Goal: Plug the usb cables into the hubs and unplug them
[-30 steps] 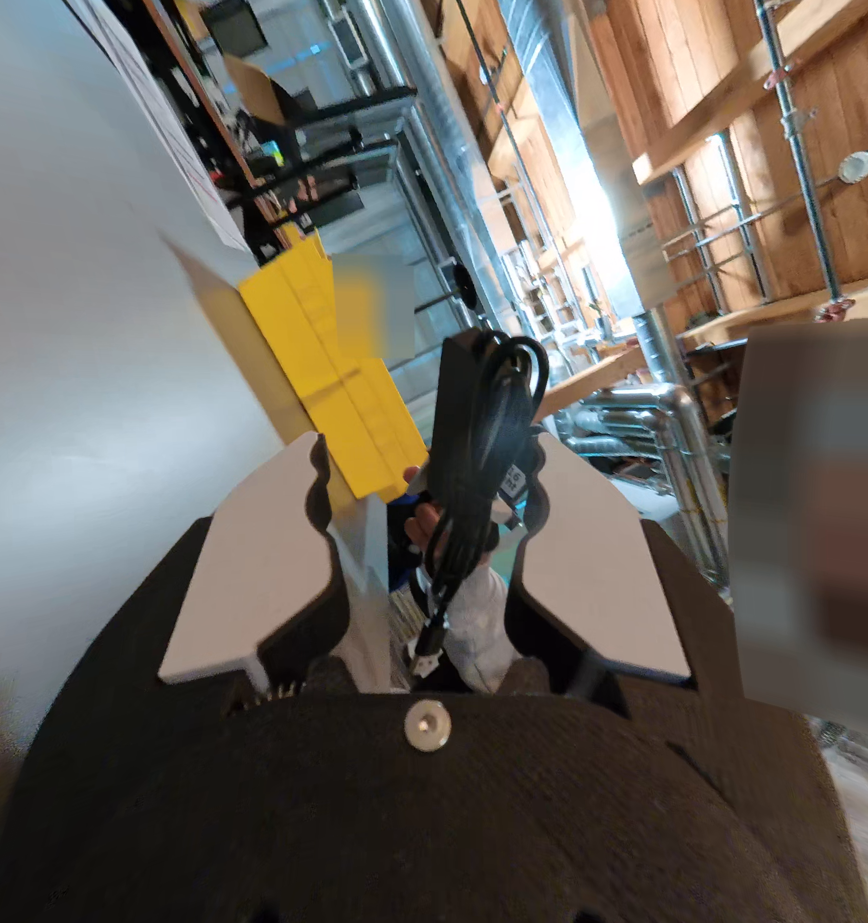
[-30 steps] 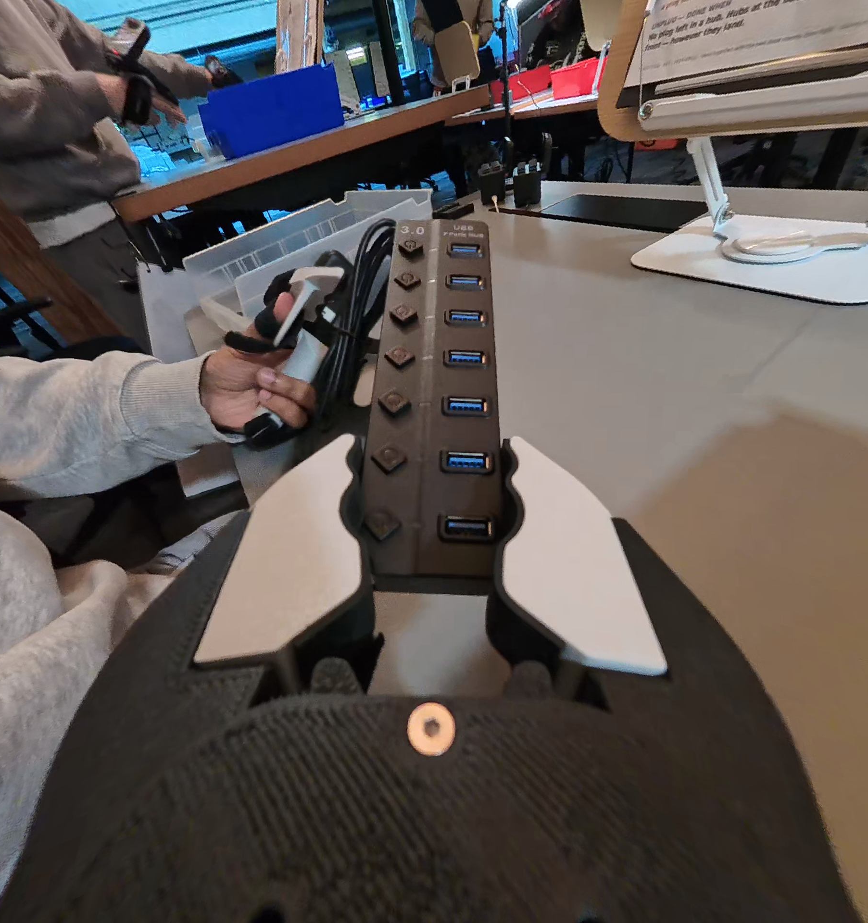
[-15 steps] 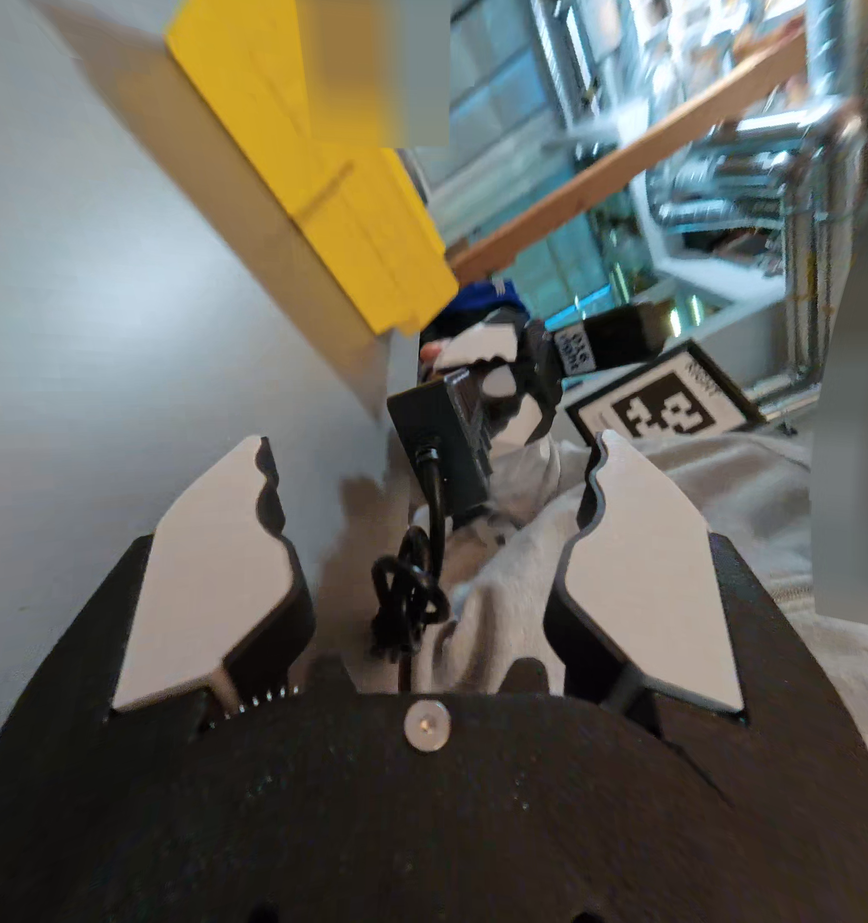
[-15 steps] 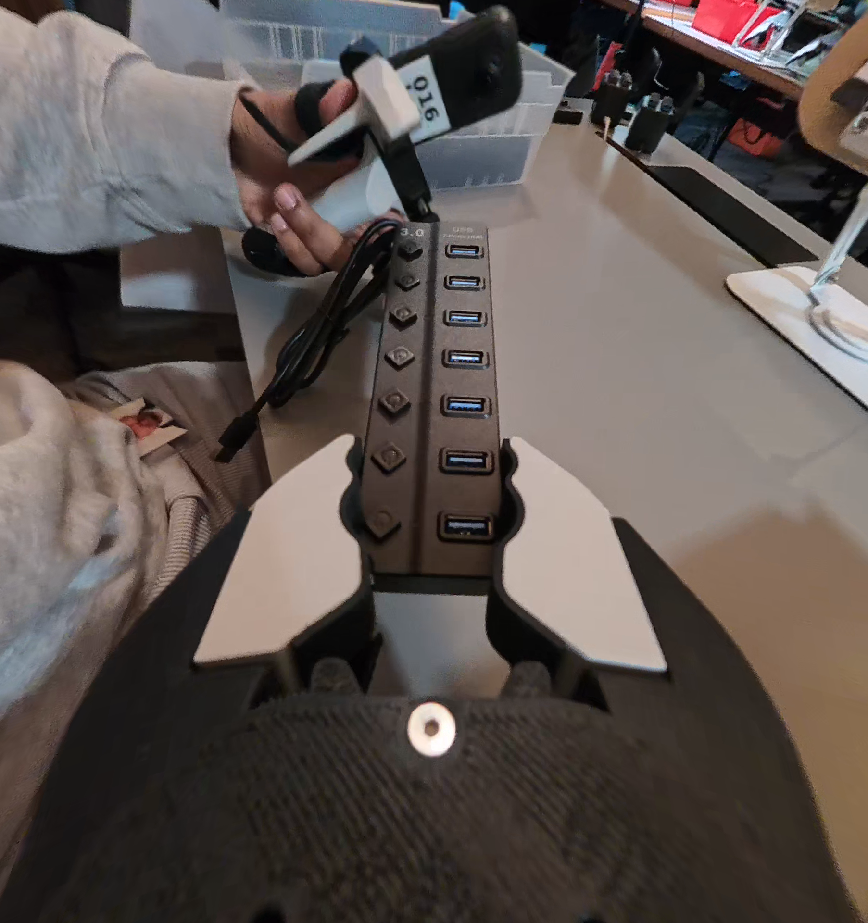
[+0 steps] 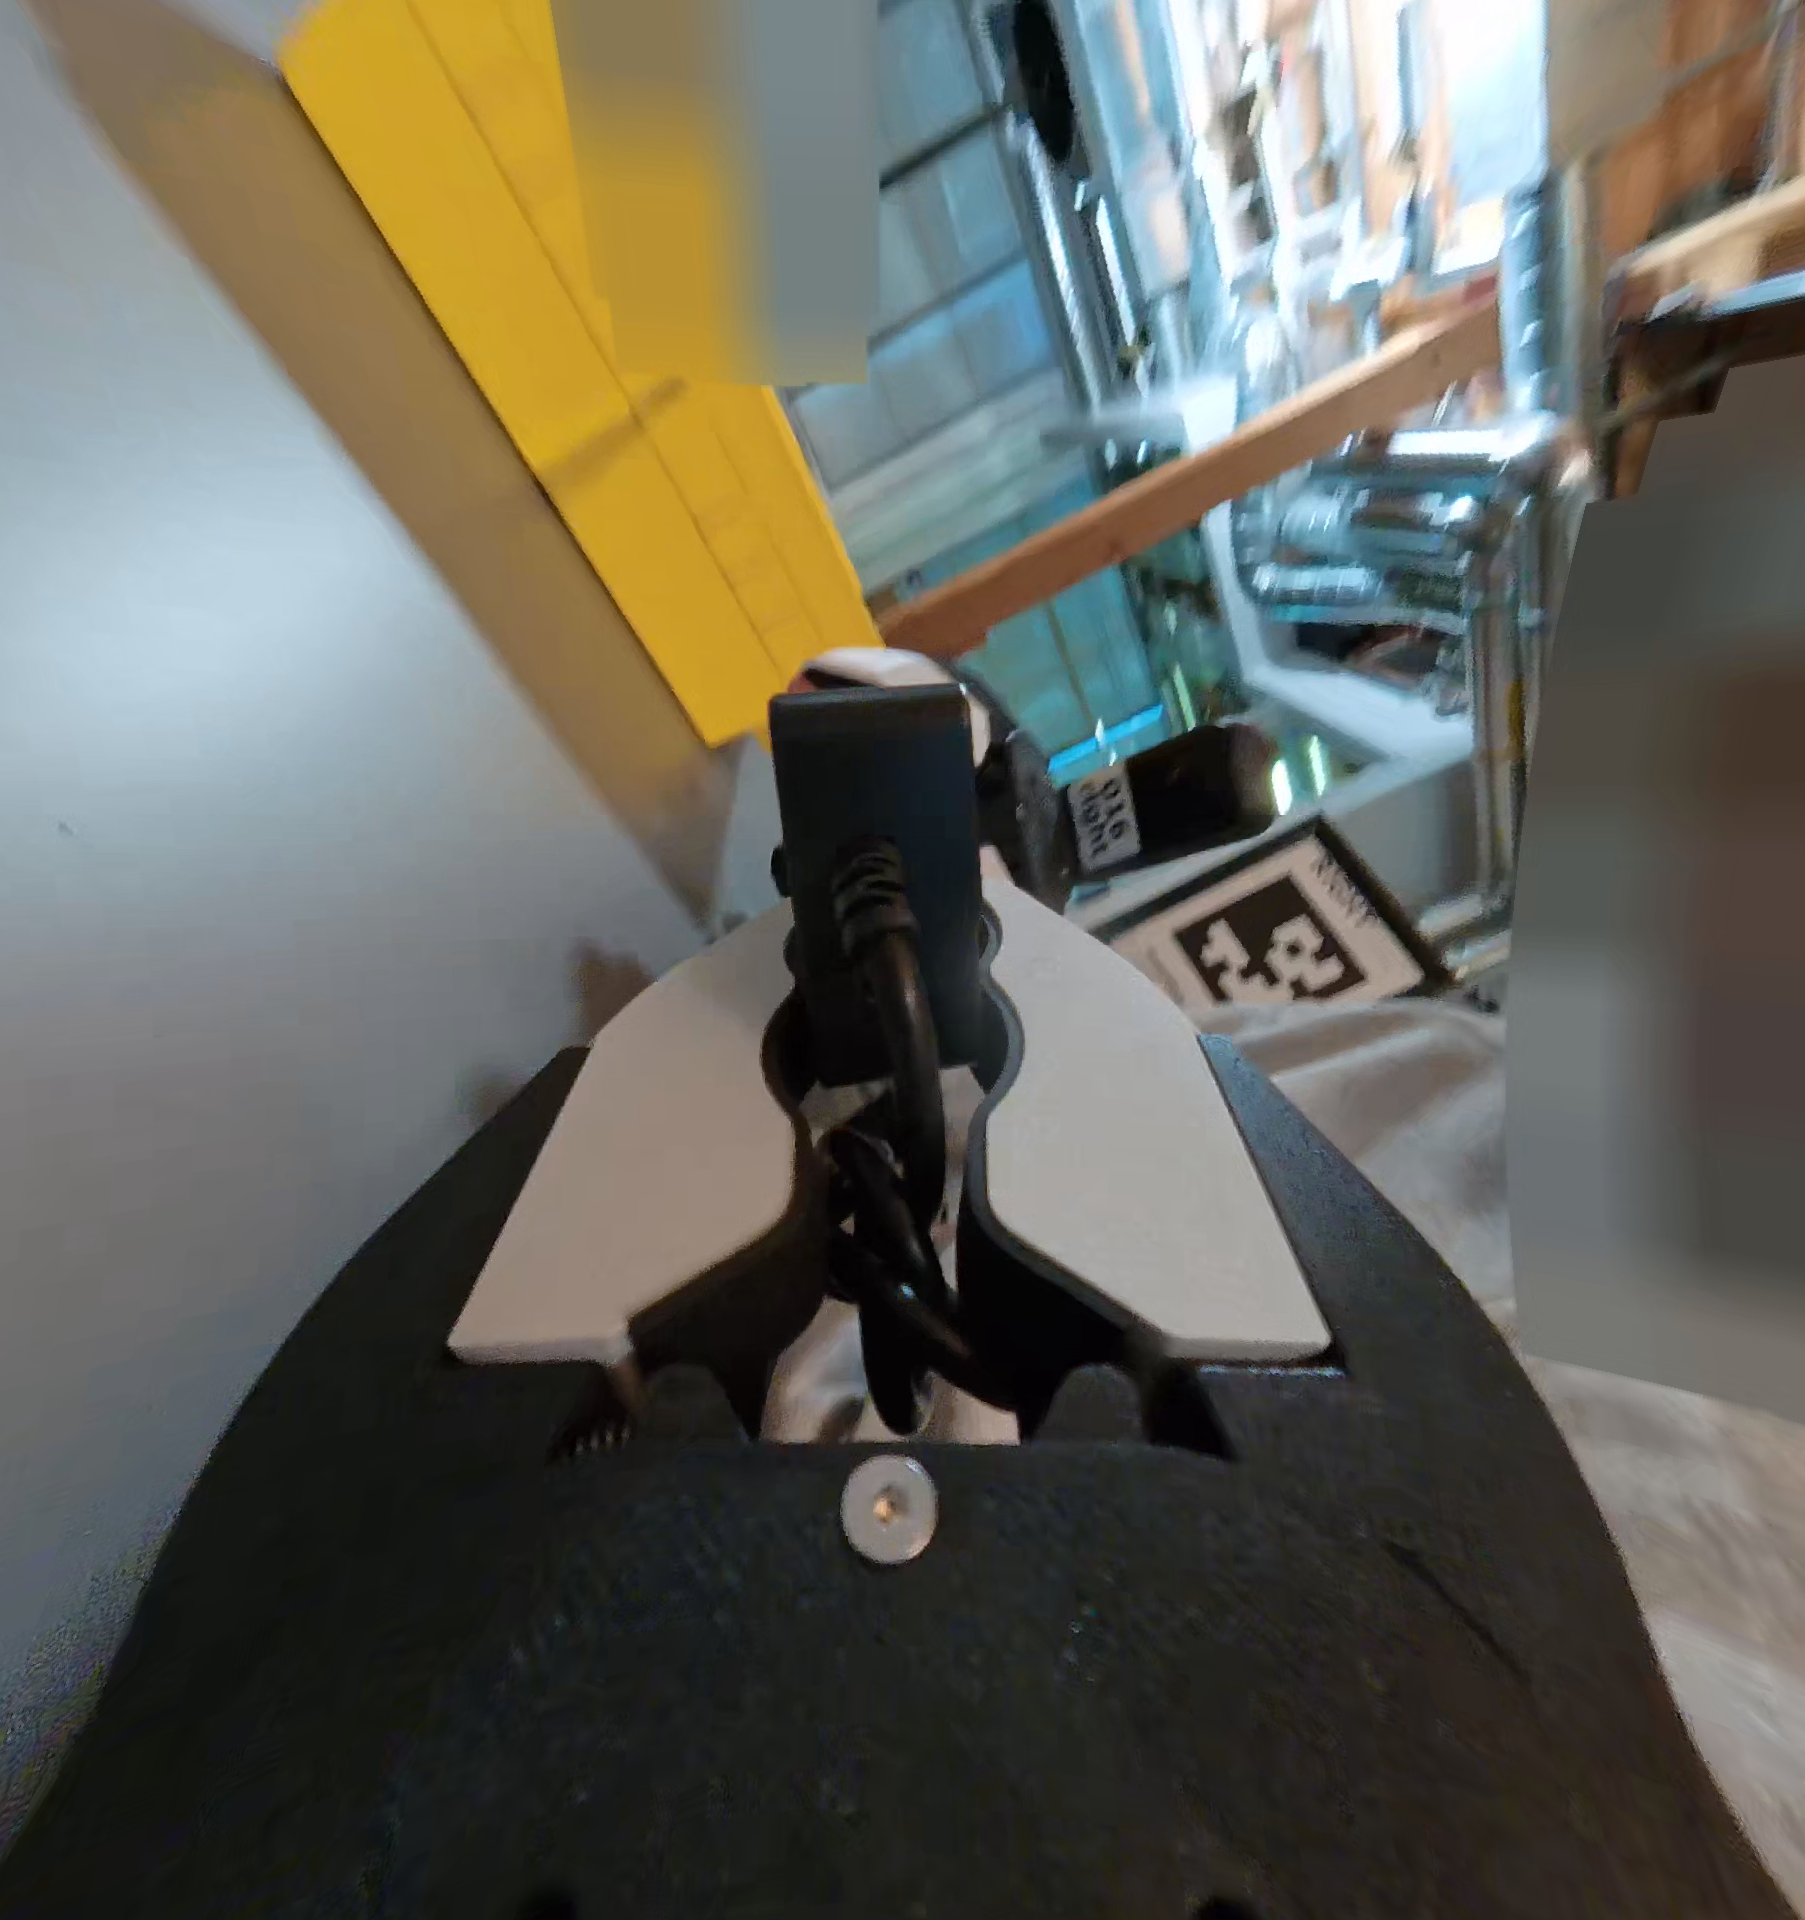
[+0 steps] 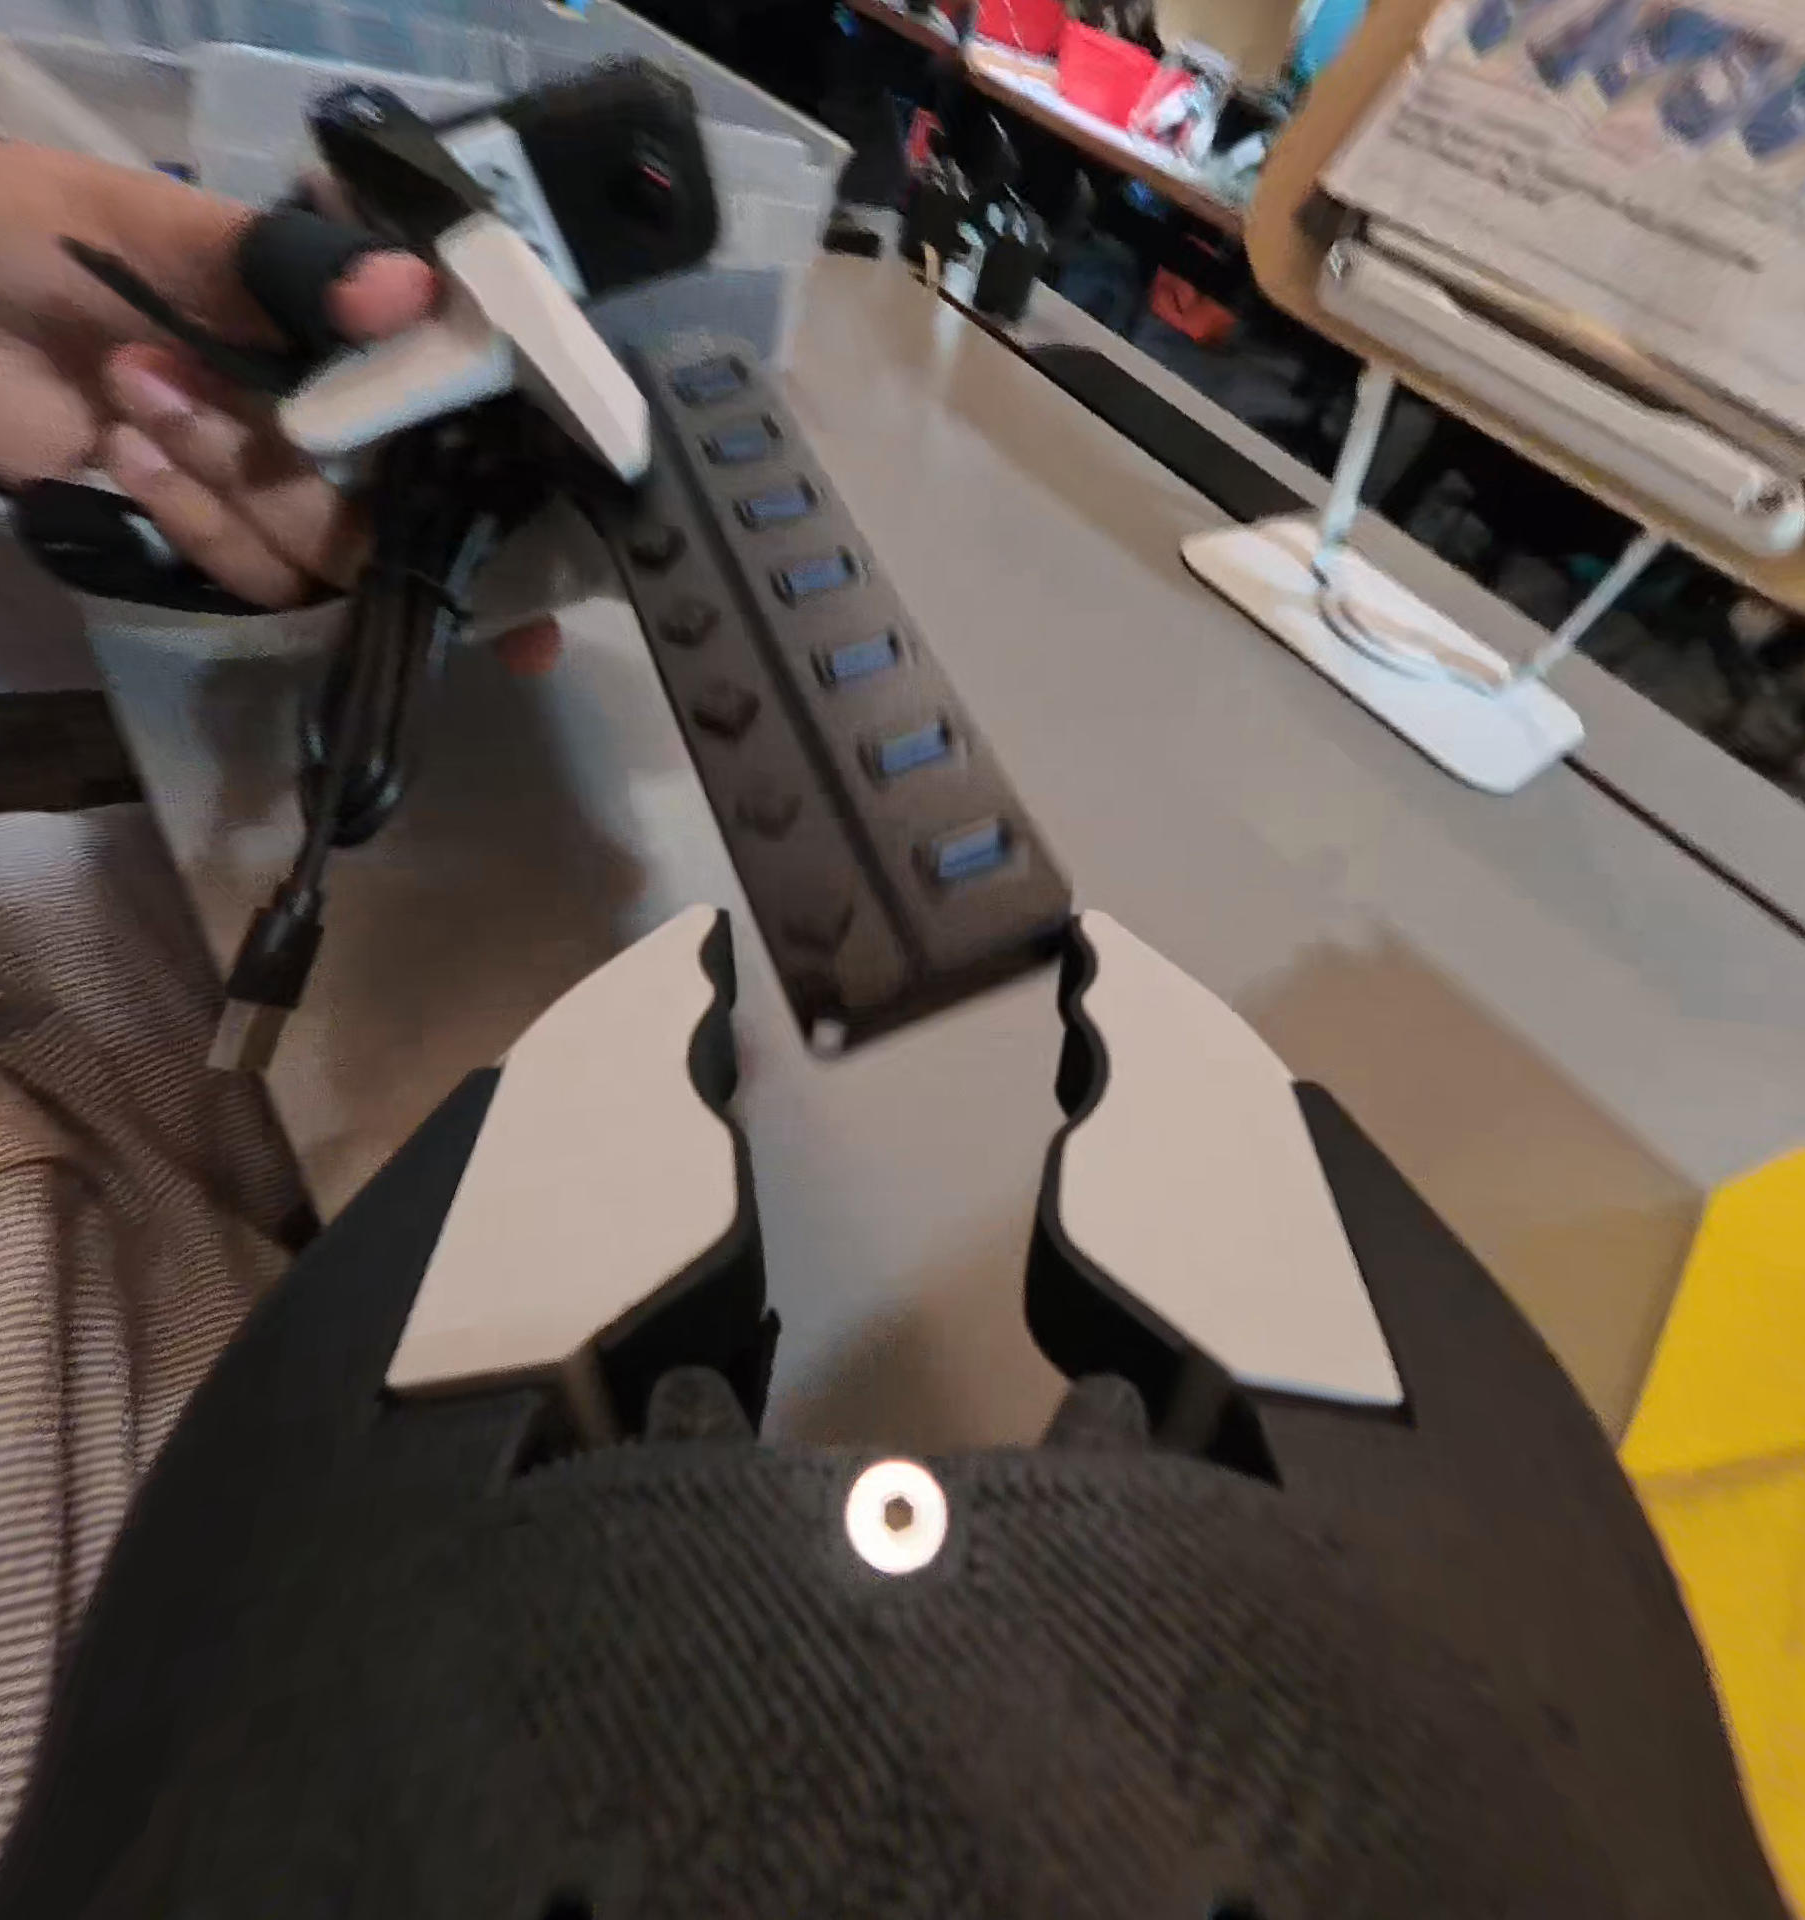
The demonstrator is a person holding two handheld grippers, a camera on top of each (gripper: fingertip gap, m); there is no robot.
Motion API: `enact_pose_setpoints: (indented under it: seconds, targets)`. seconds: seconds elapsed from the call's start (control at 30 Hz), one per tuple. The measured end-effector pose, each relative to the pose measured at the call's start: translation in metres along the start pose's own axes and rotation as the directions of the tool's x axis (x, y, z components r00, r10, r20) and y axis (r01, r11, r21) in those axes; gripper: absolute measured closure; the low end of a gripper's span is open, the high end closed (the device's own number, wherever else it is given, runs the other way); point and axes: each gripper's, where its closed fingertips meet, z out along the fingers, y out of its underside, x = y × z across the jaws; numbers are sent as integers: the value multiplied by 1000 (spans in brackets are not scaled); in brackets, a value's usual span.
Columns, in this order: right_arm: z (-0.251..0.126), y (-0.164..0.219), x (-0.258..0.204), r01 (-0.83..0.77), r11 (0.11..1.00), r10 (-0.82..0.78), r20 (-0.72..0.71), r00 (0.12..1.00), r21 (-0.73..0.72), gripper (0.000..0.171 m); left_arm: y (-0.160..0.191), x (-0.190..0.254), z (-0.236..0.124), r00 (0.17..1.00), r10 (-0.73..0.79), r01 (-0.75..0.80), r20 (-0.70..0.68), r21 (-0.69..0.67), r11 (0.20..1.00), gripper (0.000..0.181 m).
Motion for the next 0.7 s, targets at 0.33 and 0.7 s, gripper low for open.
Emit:
enact_pose_setpoints:
  seconds: [0.33, 0.7]
  targets:
    - [3, -9, -4, -427, 902, 414, 155, 897, 61, 113, -37, 8, -19, 995, -25, 56, -96, 333, 941, 156]
    - [-7, -32, -5, -731, 668, 654, 360, 666, 139, 133, 11, 14, 42, 995, 13, 13, -103, 243, 970, 156]
